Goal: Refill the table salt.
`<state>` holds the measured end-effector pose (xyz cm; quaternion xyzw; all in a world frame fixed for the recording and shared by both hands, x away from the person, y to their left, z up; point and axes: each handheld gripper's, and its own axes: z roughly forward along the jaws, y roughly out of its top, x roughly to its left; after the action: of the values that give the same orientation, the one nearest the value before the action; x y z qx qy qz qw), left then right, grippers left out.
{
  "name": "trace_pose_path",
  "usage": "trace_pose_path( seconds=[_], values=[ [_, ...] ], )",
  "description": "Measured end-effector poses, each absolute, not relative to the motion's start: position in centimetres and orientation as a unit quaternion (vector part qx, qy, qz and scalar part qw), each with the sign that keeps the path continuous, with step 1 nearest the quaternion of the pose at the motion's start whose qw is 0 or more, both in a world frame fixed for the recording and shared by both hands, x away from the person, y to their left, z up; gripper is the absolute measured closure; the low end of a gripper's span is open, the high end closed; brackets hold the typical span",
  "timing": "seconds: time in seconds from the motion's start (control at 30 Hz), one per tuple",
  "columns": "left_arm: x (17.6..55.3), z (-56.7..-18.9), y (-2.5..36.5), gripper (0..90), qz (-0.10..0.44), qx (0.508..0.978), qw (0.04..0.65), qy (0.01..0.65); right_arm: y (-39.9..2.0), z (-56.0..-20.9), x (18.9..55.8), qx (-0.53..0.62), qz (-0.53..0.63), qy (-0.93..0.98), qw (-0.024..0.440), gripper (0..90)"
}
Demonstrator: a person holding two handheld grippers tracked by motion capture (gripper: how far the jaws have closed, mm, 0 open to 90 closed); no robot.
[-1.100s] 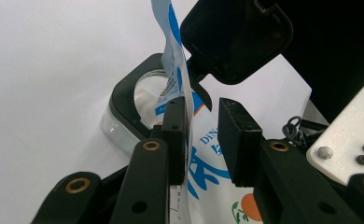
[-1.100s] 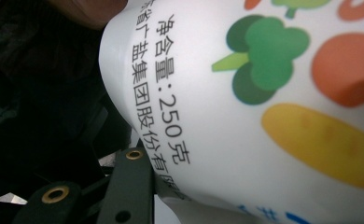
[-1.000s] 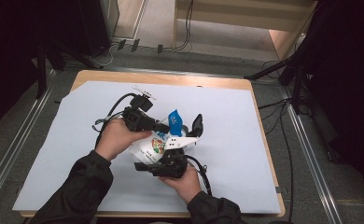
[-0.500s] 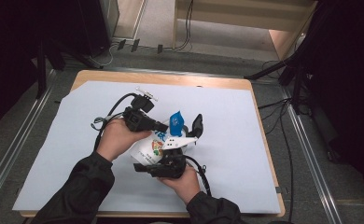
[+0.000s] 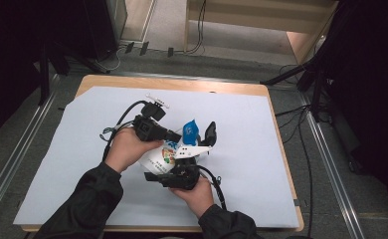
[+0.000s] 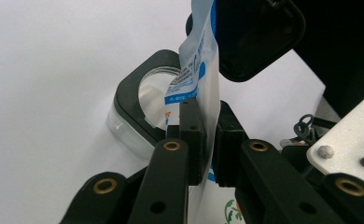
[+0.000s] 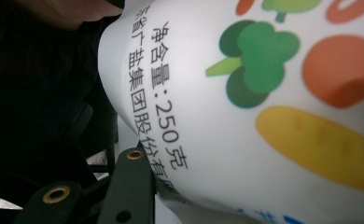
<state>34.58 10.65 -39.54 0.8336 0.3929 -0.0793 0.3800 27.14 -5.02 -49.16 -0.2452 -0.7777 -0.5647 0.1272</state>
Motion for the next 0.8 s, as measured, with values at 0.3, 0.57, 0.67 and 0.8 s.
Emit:
trace_pose_path(
  seconds=[0.3, 0.57, 0.67, 0.8],
  values=[
    [34.62, -39.38, 11.03, 76.9, -0.089, 0.830, 0.387, 0.391, -5.21, -49.13, 27.24, -0.239, -0.578, -0.767, 0.144, 67.7],
    [34.65, -39.11, 11.31, 78.0, -0.089, 0.830, 0.387, 0.392, -5.53, -49.04, 27.50, -0.239, -0.588, -0.757, 0.156, 67.7],
    [34.61, -39.08, 11.41, 81.7, -0.085, 0.829, 0.389, 0.392, -5.49, -49.05, 27.52, -0.236, -0.590, -0.756, 0.160, 67.7],
    [34.68, -39.05, 11.47, 86.2, -0.083, 0.829, 0.391, 0.392, -5.52, -48.92, 27.56, -0.234, -0.593, -0.754, 0.161, 67.6]
  ],
)
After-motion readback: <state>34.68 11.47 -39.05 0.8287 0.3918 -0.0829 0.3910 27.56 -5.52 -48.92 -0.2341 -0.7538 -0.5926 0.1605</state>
